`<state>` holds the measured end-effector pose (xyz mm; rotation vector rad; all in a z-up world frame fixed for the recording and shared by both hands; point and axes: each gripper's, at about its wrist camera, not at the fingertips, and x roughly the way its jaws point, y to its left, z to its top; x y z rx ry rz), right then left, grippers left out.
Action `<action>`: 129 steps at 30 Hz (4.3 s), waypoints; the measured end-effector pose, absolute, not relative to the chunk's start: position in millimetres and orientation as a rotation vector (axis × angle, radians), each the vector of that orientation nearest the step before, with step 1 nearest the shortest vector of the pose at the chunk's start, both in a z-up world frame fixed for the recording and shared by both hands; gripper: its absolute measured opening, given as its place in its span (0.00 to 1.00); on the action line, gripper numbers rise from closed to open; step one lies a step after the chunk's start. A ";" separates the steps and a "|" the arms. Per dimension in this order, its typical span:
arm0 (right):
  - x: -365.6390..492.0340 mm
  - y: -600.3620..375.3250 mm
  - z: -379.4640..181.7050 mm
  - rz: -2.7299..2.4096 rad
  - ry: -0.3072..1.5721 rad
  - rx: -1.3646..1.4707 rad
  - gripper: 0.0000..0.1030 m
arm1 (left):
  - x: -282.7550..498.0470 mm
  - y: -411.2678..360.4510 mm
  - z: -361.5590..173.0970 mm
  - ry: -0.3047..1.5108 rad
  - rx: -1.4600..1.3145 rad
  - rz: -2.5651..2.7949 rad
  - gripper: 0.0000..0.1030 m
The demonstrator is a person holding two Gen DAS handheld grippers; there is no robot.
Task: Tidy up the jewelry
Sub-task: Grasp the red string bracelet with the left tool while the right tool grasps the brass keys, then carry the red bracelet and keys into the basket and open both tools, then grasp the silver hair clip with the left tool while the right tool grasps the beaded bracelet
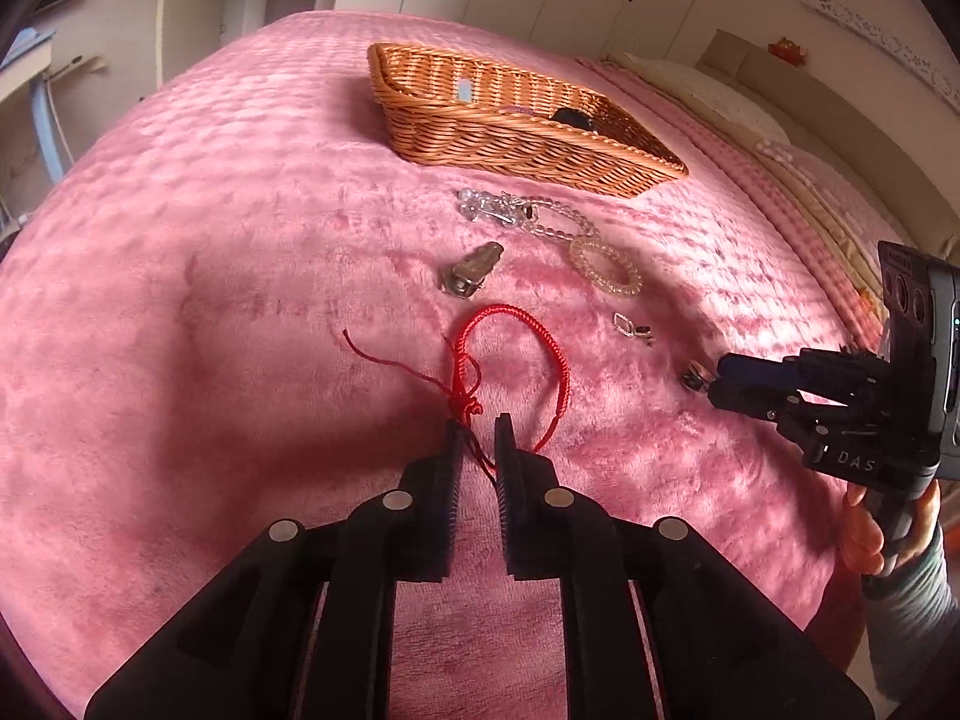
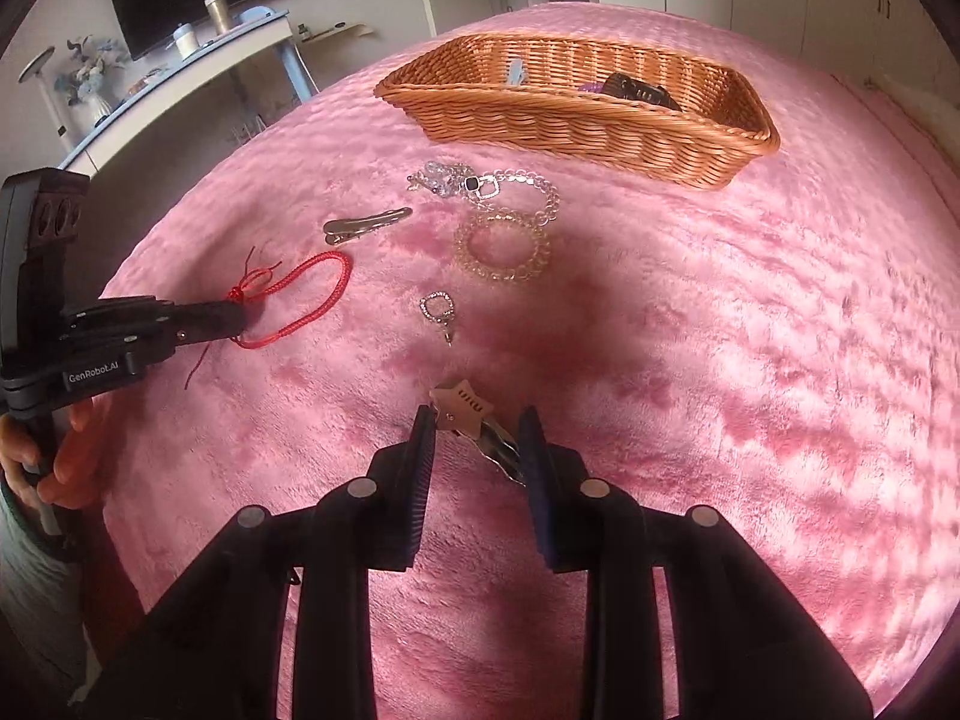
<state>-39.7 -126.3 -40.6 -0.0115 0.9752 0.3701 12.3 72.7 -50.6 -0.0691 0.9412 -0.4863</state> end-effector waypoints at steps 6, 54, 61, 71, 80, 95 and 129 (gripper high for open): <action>-52.9 -125.5 -44.9 0.350 0.947 -0.063 0.25 | 11.5 79.9 -46.2 0.900 -0.025 -0.439 0.36; -18.2 -142.3 56.8 0.308 0.682 0.093 0.20 | 16.5 52.1 60.2 0.620 -0.082 -0.579 0.03; 69.8 -157.7 75.5 0.247 0.658 0.120 0.20 | 90.3 19.7 89.7 0.566 -0.071 -0.567 0.03; 204.8 -187.5 37.8 0.157 0.778 0.185 0.20 | 213.8 -21.7 42.6 0.660 -0.093 -0.527 0.03; 256.7 -186.0 -2.5 0.061 0.885 0.101 0.20 | 249.3 -19.7 -5.7 0.749 -0.108 -0.480 0.03; 242.2 -196.3 -2.0 0.059 0.881 0.174 0.55 | 230.1 -15.6 2.5 0.737 -0.109 -0.485 0.40; 41.7 -128.2 -33.9 0.161 0.828 0.172 0.37 | 67.2 47.4 -43.6 0.800 0.026 -0.434 0.46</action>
